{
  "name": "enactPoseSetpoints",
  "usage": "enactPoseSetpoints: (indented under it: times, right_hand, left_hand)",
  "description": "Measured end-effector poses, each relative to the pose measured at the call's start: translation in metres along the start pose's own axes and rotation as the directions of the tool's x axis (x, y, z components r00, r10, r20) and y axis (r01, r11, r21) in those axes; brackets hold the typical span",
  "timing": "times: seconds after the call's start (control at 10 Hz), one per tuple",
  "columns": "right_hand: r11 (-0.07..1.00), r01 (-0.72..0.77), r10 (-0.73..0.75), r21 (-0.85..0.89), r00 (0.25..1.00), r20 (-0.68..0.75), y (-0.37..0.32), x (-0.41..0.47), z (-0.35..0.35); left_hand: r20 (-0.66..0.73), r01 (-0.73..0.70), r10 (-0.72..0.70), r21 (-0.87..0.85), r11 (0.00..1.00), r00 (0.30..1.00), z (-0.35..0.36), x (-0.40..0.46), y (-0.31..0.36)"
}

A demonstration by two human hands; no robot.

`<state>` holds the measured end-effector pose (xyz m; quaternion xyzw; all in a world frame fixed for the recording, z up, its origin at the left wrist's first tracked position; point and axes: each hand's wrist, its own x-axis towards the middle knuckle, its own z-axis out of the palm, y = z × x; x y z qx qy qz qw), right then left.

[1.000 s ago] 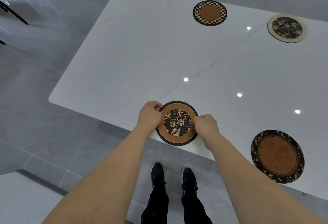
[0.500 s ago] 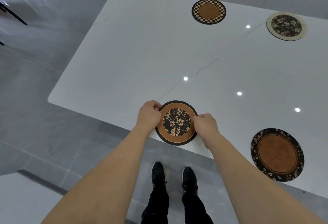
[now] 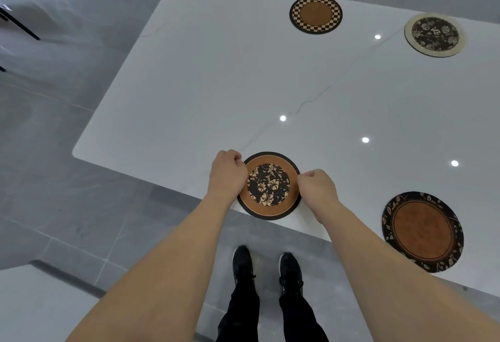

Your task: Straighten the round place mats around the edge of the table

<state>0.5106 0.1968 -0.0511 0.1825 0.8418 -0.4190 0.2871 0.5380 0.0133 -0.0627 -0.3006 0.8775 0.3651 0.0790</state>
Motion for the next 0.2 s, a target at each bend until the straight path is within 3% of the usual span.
enactPoseSetpoints:
  times: [0.2]
  right_hand:
    - [0.994,0.085,-0.09,-0.072,0.993,-0.071,0.0055,0.0027,-0.0068]
  left_hand:
    - [-0.021,-0.09,0.093,0.096,0.991,0.995,-0.0045,-0.0023,0.0008]
